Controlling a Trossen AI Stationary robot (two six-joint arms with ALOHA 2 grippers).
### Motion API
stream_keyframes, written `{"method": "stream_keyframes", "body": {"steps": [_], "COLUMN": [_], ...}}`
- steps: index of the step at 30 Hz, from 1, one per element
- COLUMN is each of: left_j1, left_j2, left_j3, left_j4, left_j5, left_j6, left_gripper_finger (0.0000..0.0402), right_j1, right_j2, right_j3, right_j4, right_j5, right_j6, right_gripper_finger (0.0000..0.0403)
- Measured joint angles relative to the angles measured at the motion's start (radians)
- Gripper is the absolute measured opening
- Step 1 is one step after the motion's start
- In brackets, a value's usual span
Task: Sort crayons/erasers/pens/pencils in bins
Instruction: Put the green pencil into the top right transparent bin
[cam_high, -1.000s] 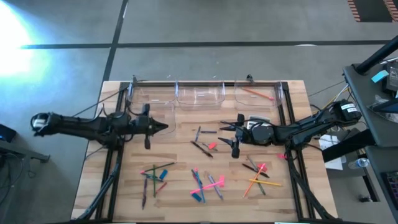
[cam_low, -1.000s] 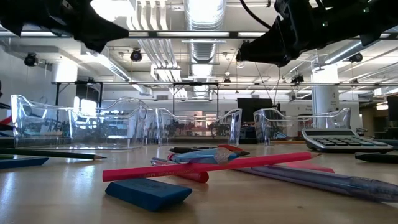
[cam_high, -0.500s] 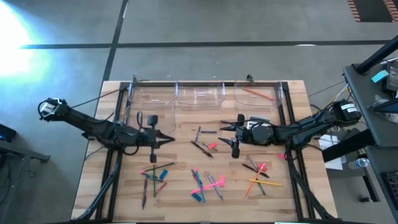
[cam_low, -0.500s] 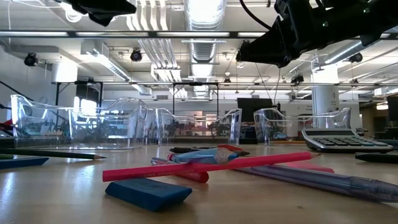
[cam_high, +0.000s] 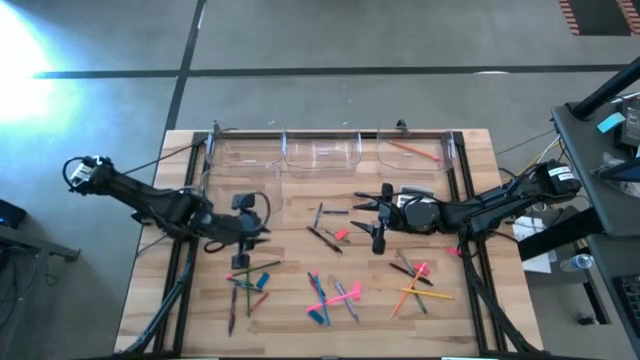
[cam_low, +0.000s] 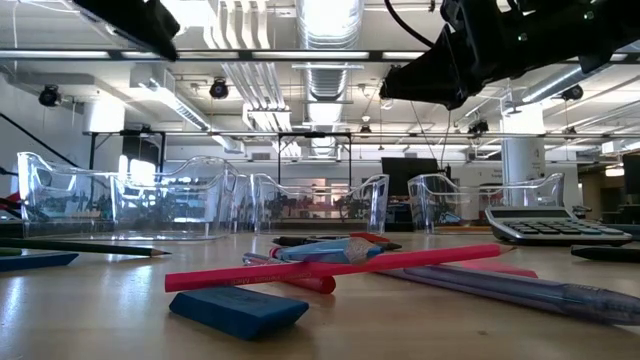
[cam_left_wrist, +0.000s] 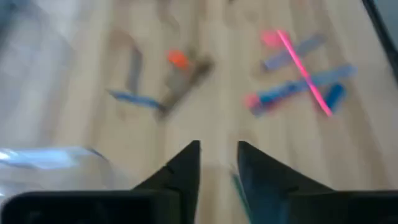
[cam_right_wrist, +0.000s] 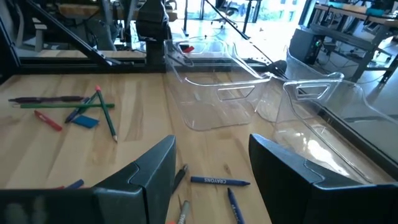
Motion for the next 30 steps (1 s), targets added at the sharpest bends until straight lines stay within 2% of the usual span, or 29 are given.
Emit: {"method": "stream_keyframes", "body": {"steps": [5, 8, 16, 24, 30], "left_j1": [-0.029, -0.066, -0.146, -0.181, -0.182], "left_j2": [0.049, 0.075, 0.110, 0.081, 0.093], "left_j3": [-0.012, -0.034, -0.153, -0.293, -0.346], "left_j4": [-0.112, -0.161, -0.164, -0.018, -0.001], "left_j5": [0.183, 0.191, 0.209, 0.235, 0.236], "left_j6": [-0.143, -0.232, -0.381, -0.485, -0.523], "left_gripper_finger": [0.0164, 0.0179, 0.0182, 0.0183, 0.0183], "right_j1": [0.000, 0.000, 0.000, 0.000, 0.001], "right_j2": [0.000, 0.000, 0.000, 0.000, 0.000], "right_j3": [0.001, 0.001, 0.001, 0.001, 0.001], "right_j4": [0.001, 0.001, 0.001, 0.001, 0.001], "right_j5": [0.000, 0.000, 0.000, 0.000, 0.000], "right_j6": [0.007, 0.010, 0.028, 0.053, 0.085], "right_gripper_finger": [0.0194, 0.0194, 0.0194, 0.0194, 0.0194]}}
